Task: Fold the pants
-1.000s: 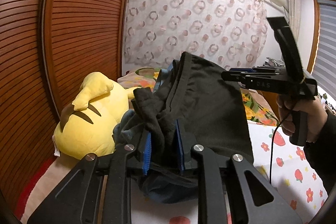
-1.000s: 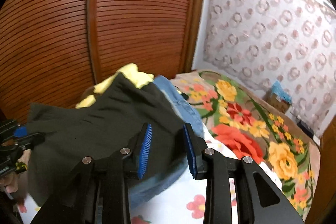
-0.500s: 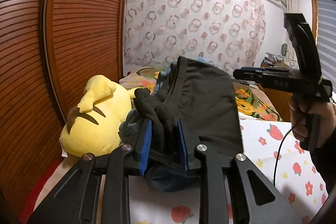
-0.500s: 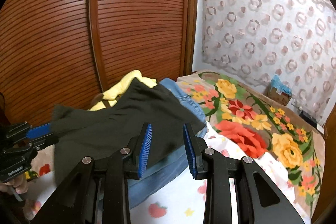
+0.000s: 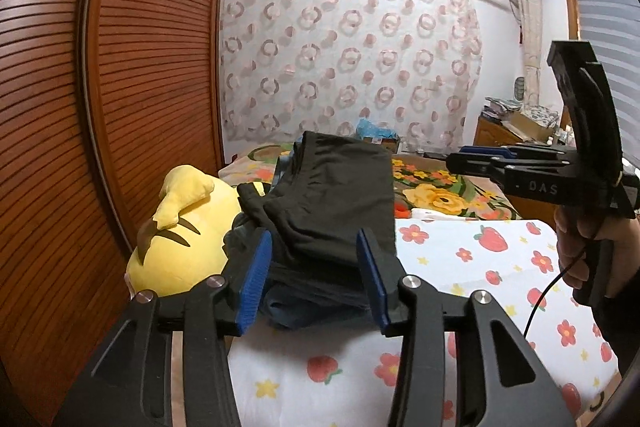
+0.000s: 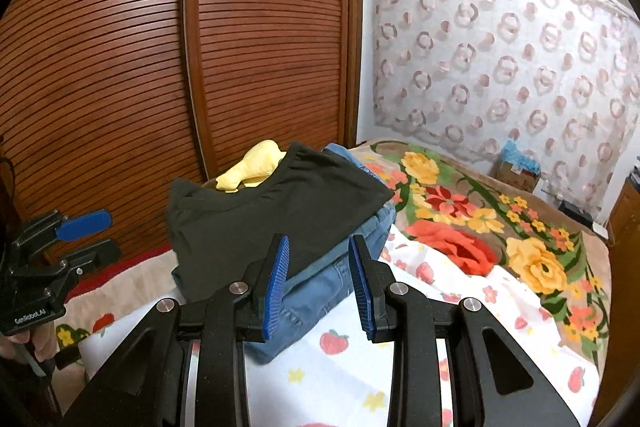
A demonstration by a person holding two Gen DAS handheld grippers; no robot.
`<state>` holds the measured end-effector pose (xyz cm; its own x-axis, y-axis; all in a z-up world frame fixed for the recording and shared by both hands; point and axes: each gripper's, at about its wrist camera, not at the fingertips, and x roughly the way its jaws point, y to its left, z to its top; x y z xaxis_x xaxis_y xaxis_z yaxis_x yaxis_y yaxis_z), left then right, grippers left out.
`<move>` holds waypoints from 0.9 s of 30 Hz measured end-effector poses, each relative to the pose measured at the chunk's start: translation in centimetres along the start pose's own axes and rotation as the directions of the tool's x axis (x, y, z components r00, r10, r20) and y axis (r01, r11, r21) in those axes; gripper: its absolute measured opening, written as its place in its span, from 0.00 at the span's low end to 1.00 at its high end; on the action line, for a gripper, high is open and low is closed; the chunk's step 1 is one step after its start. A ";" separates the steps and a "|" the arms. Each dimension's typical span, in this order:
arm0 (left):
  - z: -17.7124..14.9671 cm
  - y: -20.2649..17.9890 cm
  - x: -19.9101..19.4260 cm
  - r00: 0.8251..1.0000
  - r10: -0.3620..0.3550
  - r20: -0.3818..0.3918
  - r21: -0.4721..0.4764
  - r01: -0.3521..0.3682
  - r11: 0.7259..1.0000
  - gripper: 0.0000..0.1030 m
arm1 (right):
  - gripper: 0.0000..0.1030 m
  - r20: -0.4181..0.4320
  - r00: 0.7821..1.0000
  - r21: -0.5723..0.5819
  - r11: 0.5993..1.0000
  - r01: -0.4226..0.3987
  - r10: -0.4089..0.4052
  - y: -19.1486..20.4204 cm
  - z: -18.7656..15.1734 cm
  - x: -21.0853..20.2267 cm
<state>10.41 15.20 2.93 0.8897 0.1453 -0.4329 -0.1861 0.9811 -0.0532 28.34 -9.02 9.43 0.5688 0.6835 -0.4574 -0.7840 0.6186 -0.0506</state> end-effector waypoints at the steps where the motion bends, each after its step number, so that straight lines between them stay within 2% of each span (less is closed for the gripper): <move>1: 0.0 -0.1 -0.3 1.000 -0.004 0.002 0.002 0.004 1.000 0.46 | 0.31 0.004 1.000 0.001 1.000 0.003 -0.003 0.2 -0.2 -0.5; 2: 0.0 -0.2 -0.6 1.000 -0.008 0.004 0.006 0.008 1.000 0.47 | 0.31 0.007 1.000 0.002 1.000 0.007 -0.007 0.5 -0.4 -1.0; 4: 0.0 -0.4 -1.2 1.000 -0.024 0.013 0.014 0.024 1.000 0.64 | 0.32 0.012 1.000 0.006 1.000 0.009 -0.009 0.9 -0.8 -1.8; 6: 0.0 -0.6 -2.0 0.999 -0.043 0.026 0.020 0.042 0.999 0.76 | 0.32 0.015 1.000 0.010 1.000 0.011 -0.011 1.2 -1.1 -2.3; 9: -0.1 -1.0 -2.7 0.998 -0.055 0.033 0.033 0.054 0.998 0.79 | 0.32 0.020 1.000 0.022 1.000 0.014 -0.015 1.6 -1.6 -3.2; 11: -0.1 -1.3 -3.0 0.998 -0.062 0.028 0.045 0.061 0.997 0.85 | 0.32 0.025 0.999 0.028 0.999 0.019 -0.019 1.9 -1.9 -3.7; 14: -0.2 -1.6 -3.8 0.997 -0.072 0.040 0.047 0.070 0.996 1.00 | 0.33 0.029 0.999 0.032 0.999 0.022 -0.023 2.1 -2.5 -4.3; 19: -0.1 -2.4 -4.6 0.998 -0.053 0.039 0.076 0.050 0.996 1.00 | 0.36 0.035 0.999 0.045 0.999 0.030 -0.032 2.3 -2.4 -4.9; 22: -0.1 -2.8 -5.0 0.998 -0.053 0.038 0.082 0.049 0.995 1.00 | 0.43 0.040 0.998 0.059 0.998 0.038 -0.040 2.3 -2.7 -5.2; 27: -0.3 -3.6 -5.6 0.997 -0.072 0.040 0.094 0.068 0.993 1.00 | 0.58 0.058 0.993 0.089 0.992 0.092 -0.098 2.9 -3.4 -6.6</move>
<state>5.96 10.86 5.27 0.9166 0.0790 -0.3918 -0.0851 0.9964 0.0019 21.51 -13.06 9.23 0.6563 0.6413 -0.3975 -0.7030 0.7111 -0.0134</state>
